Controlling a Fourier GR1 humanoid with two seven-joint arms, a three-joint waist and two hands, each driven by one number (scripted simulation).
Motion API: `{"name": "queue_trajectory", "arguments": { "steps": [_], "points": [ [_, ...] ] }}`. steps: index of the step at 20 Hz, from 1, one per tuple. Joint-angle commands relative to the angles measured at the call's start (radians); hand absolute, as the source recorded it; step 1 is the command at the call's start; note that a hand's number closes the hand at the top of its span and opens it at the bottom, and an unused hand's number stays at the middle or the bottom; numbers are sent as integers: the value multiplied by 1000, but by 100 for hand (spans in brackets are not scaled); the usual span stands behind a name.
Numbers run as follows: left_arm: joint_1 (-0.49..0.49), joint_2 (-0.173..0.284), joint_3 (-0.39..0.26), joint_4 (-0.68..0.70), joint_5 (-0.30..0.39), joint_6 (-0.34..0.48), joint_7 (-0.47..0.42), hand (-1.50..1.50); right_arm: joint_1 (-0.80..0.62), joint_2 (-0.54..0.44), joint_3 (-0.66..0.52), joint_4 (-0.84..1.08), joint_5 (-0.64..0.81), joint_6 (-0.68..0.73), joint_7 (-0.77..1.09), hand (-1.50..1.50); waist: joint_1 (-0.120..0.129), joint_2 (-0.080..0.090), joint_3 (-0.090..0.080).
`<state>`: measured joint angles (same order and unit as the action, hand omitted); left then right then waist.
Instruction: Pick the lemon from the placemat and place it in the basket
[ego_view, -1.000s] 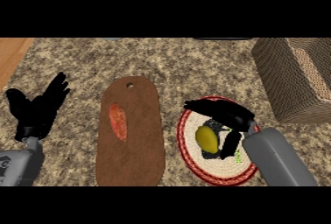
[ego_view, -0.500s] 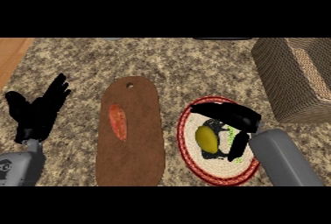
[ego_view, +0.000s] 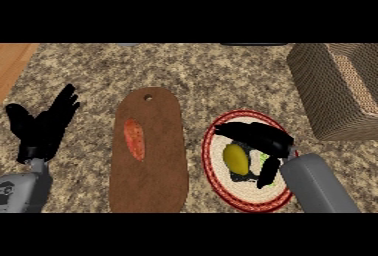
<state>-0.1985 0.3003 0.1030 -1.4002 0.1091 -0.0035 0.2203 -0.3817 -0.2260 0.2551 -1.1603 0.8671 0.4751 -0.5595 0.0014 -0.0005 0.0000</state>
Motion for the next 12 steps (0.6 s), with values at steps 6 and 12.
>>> {"name": "queue_trajectory", "arguments": {
  "steps": [6,12],
  "points": [
    [-54,-17,36,116,-4,-56,-46,0,15,45,14,14,98,-45,23,-150,-1,1,0],
    [-39,-8,41,49,-30,-32,-5,0,36,48,99,49,212,-157,-45,150,0,1,0]
  ]
}}
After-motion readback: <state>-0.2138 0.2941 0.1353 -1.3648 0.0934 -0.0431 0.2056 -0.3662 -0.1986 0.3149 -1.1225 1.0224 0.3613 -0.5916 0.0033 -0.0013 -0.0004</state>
